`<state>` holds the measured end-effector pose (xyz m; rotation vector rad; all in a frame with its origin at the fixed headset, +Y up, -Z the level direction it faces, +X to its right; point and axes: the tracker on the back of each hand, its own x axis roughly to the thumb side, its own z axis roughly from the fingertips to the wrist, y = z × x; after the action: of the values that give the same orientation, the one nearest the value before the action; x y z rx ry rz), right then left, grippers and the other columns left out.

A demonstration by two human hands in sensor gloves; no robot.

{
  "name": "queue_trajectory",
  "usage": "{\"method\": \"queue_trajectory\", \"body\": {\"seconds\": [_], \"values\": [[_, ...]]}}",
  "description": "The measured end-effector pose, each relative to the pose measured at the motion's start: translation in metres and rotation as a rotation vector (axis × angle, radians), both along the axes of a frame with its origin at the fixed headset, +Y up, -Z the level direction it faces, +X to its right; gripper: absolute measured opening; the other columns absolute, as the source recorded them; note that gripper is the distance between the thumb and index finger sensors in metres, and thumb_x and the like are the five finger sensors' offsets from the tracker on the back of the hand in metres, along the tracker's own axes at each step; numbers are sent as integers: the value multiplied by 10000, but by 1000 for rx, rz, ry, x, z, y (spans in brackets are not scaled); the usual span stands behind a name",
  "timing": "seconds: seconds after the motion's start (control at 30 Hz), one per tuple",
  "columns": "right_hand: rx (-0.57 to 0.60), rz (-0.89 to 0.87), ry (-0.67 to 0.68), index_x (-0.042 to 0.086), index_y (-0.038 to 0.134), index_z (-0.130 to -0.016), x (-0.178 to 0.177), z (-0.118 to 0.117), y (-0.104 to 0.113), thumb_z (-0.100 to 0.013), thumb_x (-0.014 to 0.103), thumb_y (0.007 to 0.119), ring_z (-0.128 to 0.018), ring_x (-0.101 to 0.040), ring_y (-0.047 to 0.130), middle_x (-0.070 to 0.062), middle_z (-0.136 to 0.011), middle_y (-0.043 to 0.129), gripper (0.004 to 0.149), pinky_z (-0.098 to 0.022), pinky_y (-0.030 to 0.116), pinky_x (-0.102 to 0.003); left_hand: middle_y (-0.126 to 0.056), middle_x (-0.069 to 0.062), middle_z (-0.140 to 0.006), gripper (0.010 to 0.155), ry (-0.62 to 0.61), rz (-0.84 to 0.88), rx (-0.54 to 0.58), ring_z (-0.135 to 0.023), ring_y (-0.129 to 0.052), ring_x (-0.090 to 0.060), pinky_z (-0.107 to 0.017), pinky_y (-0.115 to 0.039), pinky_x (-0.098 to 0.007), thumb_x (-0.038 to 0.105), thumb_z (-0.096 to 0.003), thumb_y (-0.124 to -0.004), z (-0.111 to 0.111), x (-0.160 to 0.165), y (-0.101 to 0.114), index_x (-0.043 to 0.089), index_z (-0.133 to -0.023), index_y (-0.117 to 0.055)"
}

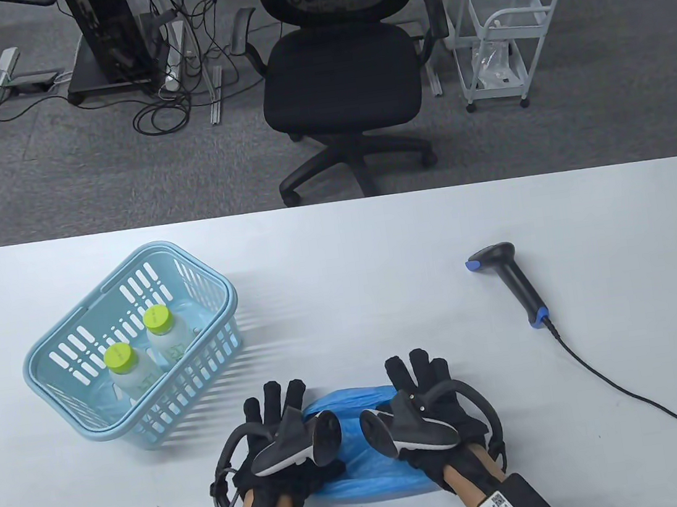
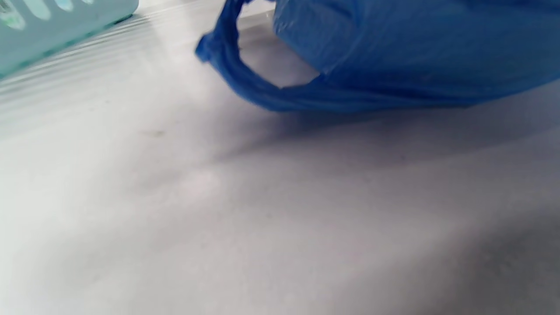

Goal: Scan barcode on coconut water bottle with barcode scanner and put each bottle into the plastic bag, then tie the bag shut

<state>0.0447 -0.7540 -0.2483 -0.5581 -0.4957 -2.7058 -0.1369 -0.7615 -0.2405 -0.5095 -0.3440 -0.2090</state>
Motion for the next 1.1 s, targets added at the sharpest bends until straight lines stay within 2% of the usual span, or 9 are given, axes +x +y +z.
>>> {"method": "queue_trajectory", "body": {"seconds": [0.1, 0.17, 0.37, 0.47, 0.63, 0.77, 0.9, 1.0, 1.1], "values": [[-92, 3, -71, 171, 481, -1128, 15, -7, -3, -390, 633, 864, -982, -685, 147, -314, -1168, 103, 952, -678, 281, -781, 156, -210, -1246, 923, 37, 35, -32, -1054, 105, -598, -665, -47, -793, 730, -618, -686, -3, -9, -2, 298, -1287, -219], [-147, -2, -107, 148, 396, -1141, 33, -11, -5, -371, 656, 864, -976, -689, 131, -324, -1156, 81, 1035, -674, 275, -785, 162, -225, -1240, 911, 70, 77, -75, -1048, 110, -602, -661, -46, -794, 712, -636, -678, -5, -17, -4, 310, -1284, -180], [-160, -46, -185, 291, 381, -1126, 60, -16, -6, -383, 659, 876, -987, -669, 107, -302, -1166, 50, 966, -670, 252, -795, 168, -239, -1242, 859, 151, 112, -91, -1042, 134, -606, -657, -24, -799, 700, -646, -701, -8, -32, -6, 411, -1265, -180], [-148, -3, -158, 245, 362, -1134, 57, -16, -6, -369, 674, 860, -987, -675, 118, -300, -1163, 41, 1009, -678, 259, -790, 151, -224, -1246, 881, 55, 65, -28, -1052, 97, -604, -665, -63, -796, 721, -628, -690, -6, -28, -4, 374, -1271, -197], [-144, -64, -146, 253, 414, -1129, 61, -15, -3, -374, 662, 858, -988, -684, 141, -288, -1167, 56, 967, -679, 266, -787, 76, -180, -1277, 764, 69, 259, 26, -1084, 59, -573, -678, -64, -788, 669, -625, -735, -5, -40, 9, 419, -1245, -365], [-141, -336, -172, 372, 540, -1063, 74, -16, 19, -401, 653, 821, -993, -681, 193, -263, -1185, 160, 772, -680, 283, -780, -62, -145, -1317, 610, 30, 498, 81, -1135, -40, -540, -710, -108, -781, 601, -638, -758, 3, -43, 34, 421, -1187, -565], [-140, -474, -179, 404, 609, -1024, 87, -14, 44, -416, 633, 826, -1004, -671, 194, -236, -1200, 204, 686, -690, 277, -774, -298, -91, -1339, 447, -15, 543, 197, -1192, -207, -502, -754, -217, -779, 548, -645, -782, 14, -40, 53, 399, -1067, -781], [-87, -575, -149, 400, 578, -1042, 103, -17, 66, -433, 638, 793, -1024, -641, 236, -222, -1203, 245, 688, -699, 313, -762, -371, -86, -1334, 566, -14, 468, 293, -1212, -298, -465, -773, -285, -765, 556, -654, -743, 18, -37, 55, 363, -1173, -625], [38, -673, -269, 295, 439, -1120, 134, -34, 88, -458, 614, 782, -1067, -566, 252, -204, -1210, 260, 811, -727, 315, -744, -318, -78, -1340, 666, -3, 344, 319, -1216, -295, -442, -791, -299, -734, 584, -655, -704, 20, -34, 52, 341, -1233, -481]]}}
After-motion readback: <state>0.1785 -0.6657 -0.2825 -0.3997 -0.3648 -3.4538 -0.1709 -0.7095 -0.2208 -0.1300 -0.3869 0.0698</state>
